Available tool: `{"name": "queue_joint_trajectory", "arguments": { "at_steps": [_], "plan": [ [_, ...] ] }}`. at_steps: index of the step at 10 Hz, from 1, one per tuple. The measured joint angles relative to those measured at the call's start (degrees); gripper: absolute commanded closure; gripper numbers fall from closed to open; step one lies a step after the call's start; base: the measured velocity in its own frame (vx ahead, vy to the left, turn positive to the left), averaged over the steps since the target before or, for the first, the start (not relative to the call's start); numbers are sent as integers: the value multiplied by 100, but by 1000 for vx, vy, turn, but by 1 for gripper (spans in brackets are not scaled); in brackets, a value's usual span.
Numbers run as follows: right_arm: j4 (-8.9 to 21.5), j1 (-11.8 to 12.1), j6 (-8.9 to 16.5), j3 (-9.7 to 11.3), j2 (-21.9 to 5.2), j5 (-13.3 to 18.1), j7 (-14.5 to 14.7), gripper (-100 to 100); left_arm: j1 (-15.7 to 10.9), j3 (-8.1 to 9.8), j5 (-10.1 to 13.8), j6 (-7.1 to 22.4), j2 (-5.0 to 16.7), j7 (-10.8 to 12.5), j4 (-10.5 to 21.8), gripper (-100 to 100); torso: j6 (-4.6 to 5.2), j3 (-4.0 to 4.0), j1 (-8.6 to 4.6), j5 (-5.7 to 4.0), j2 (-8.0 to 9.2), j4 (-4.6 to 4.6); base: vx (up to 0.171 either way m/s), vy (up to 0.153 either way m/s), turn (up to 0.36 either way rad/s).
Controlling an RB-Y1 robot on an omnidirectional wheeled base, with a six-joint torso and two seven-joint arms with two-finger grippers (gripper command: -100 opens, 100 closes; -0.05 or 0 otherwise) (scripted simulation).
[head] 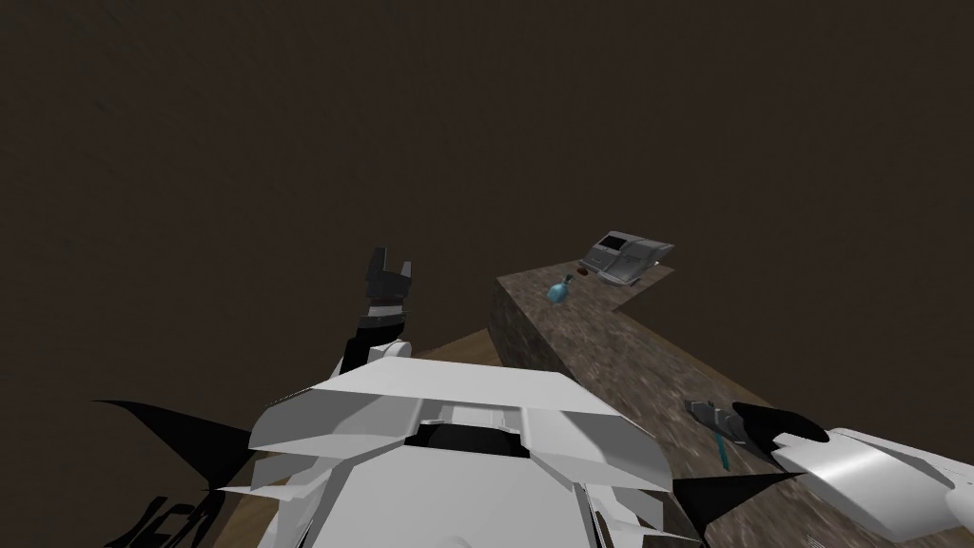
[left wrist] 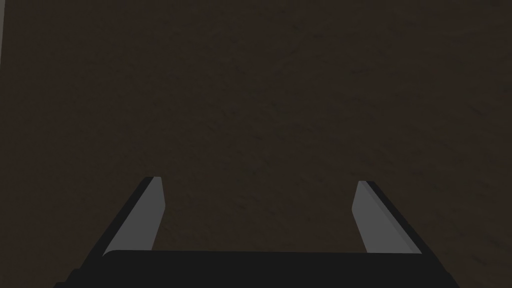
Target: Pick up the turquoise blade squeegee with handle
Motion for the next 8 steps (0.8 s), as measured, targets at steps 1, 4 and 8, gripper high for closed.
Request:
{"name": "queue_joint_trajectory", "arguments": {
  "at_steps": [1,4,8],
  "plan": [
    [-15,49,-131,11,-18,-1,-49,100,-1,0,0,0,0,0,0,0,-3,10,-4,-2,16,5,132,44,-138],
    [-250,548,-543,114,-286,198,-414,100,0,0,0,0,0,0,0,0,1,3,-5,-5,3,3,81,21,-36],
    [-496,1092,-1226,202,-619,290,-771,100,0,0,0,0,0,0,0,0,-1,5,-9,-10,4,7,89,19,-57]
  ]
}}
